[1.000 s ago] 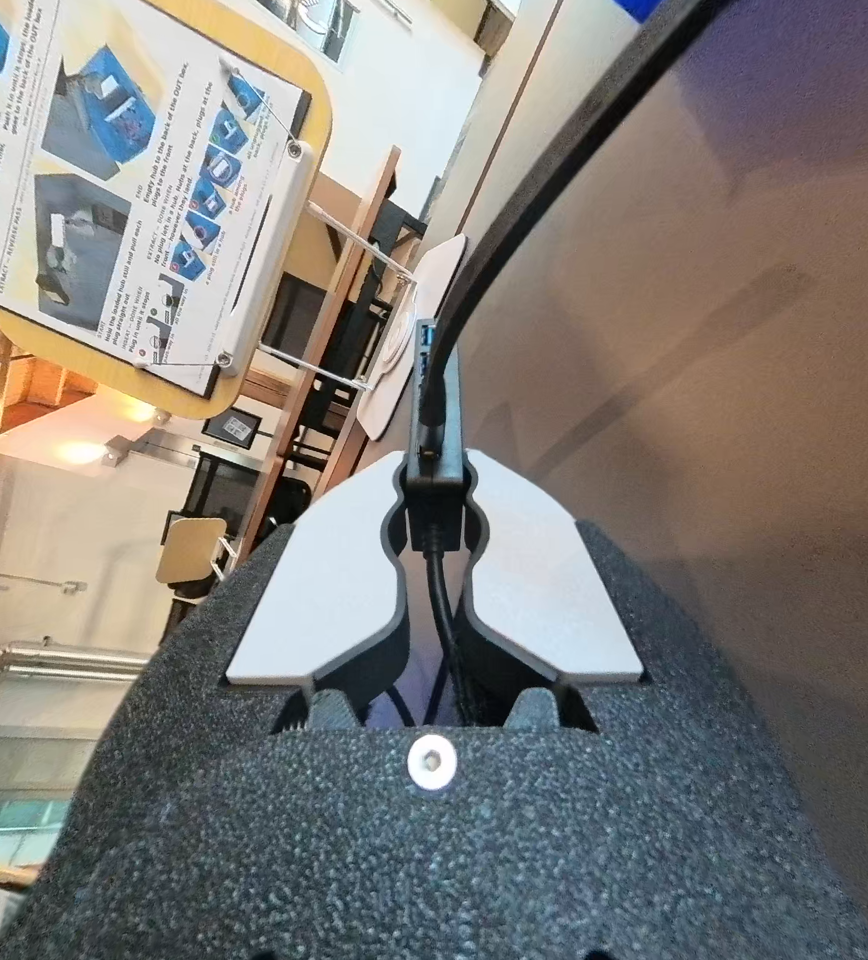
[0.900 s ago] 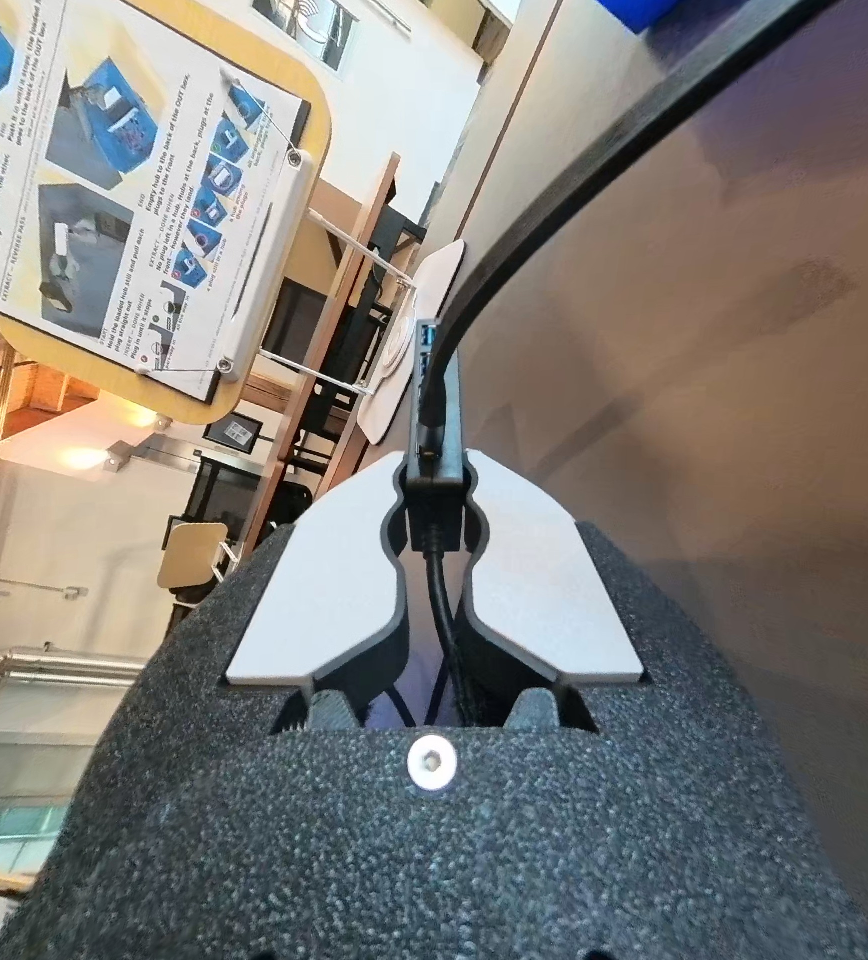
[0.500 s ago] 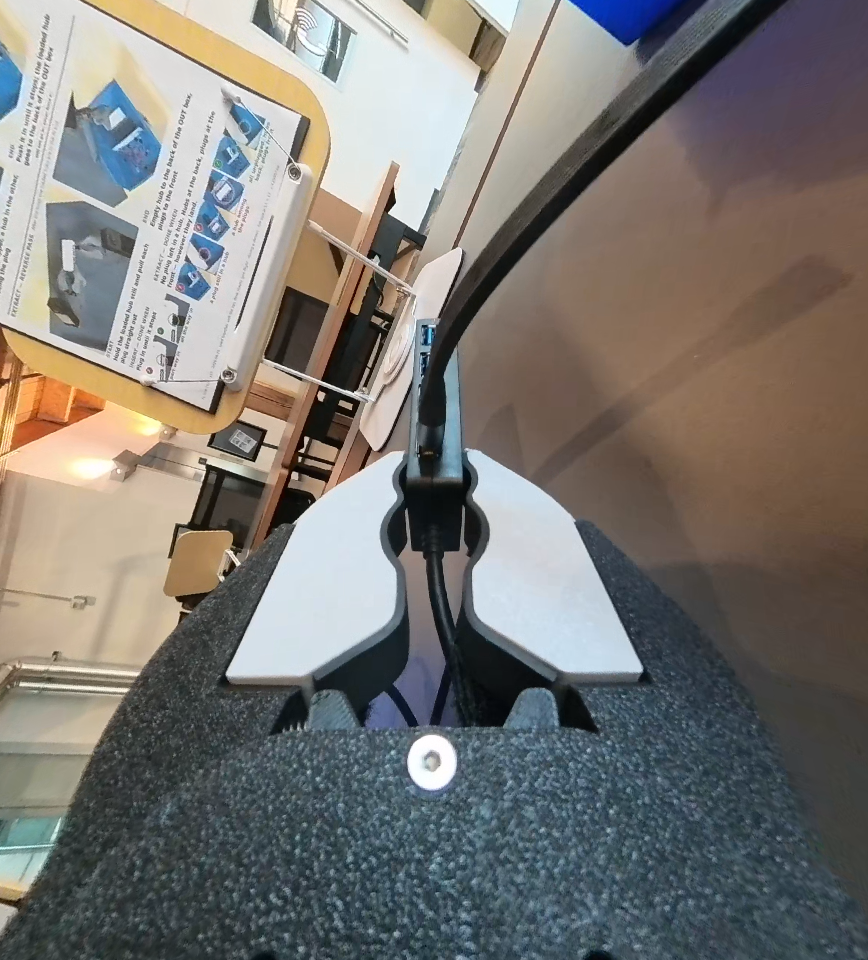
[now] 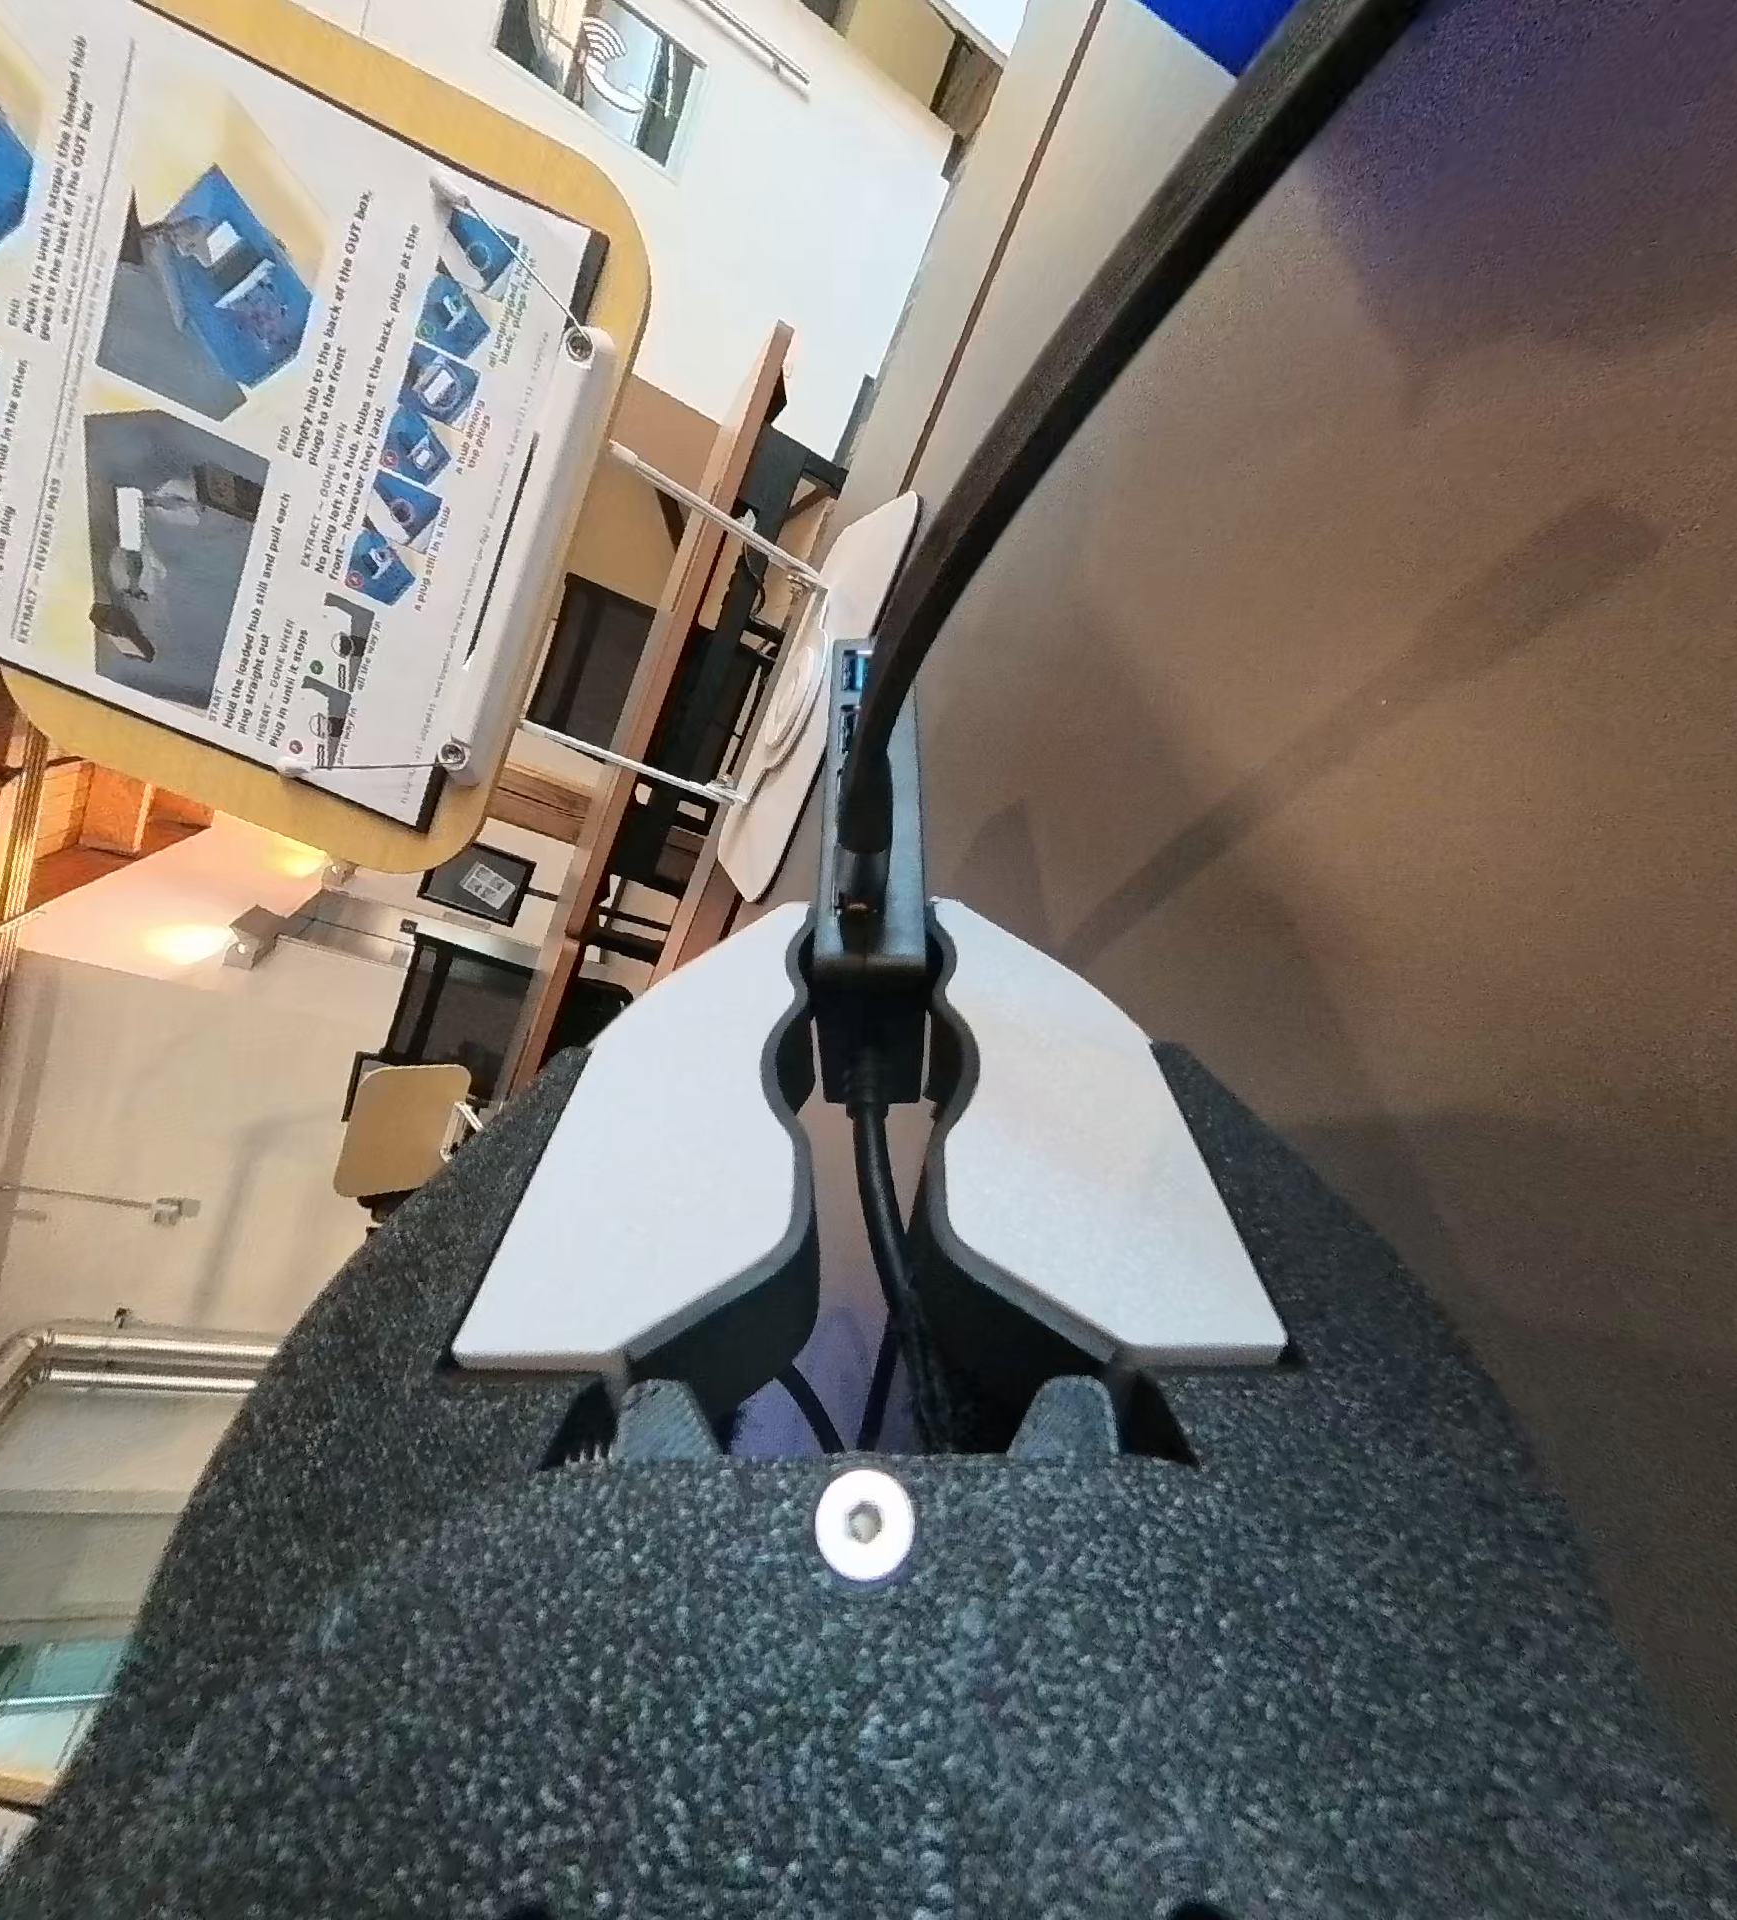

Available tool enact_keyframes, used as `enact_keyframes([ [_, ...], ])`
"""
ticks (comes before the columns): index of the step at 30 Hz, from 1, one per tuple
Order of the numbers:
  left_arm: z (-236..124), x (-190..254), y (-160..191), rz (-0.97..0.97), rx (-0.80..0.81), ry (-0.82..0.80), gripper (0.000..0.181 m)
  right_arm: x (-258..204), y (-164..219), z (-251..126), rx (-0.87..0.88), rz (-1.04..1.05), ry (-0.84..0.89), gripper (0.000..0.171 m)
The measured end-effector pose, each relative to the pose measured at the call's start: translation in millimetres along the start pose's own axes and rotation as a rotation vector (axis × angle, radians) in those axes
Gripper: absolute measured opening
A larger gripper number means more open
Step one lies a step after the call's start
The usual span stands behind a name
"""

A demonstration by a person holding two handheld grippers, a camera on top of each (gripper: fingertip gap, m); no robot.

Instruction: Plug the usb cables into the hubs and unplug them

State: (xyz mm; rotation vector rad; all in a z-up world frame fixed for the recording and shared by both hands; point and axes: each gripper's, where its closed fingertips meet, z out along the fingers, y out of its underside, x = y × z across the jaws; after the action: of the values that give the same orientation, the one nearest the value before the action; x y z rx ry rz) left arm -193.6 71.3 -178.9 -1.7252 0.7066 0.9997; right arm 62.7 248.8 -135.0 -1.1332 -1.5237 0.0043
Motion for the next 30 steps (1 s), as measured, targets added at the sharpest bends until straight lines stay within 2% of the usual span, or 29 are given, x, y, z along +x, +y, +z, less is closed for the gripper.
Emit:
enact_keyframes([
  [3, -1, 0, -2, 0.003, 0.006, 0.001, 0.017, -4, 13, 12, -0.075, -0.017, 0.010, 0.038],
  [7, -1, -1, -1, 0.006, 0.005, -0.005, 0.017, 5, 18, 13, -0.108, -0.026, 0.073, 0.011],
  [14, -2, -1, -2, 0.007, 0.006, -0.007, 0.017, 47, -4, -30, 0.088, 0.326, 0.129, 0.006],
  [17, -2, -1, -2, 0.011, 0.006, -0.006, 0.017, 57, -20, -47, 0.222, 0.484, 0.093, 0.004],
  [20, -2, -1, -1, 0.010, 0.005, -0.007, 0.017, 51, -37, -56, 0.323, 0.555, -0.010, 0.004],
  [26, -2, -2, -1, 0.017, 0.004, -0.011, 0.017, 31, -32, -49, 0.191, 0.415, -0.077, 0.005],
  [30, -2, -2, -1, 0.015, 0.005, -0.010, 0.017, 21, -26, -52, 0.094, 0.150, -0.051, 0.006],
])
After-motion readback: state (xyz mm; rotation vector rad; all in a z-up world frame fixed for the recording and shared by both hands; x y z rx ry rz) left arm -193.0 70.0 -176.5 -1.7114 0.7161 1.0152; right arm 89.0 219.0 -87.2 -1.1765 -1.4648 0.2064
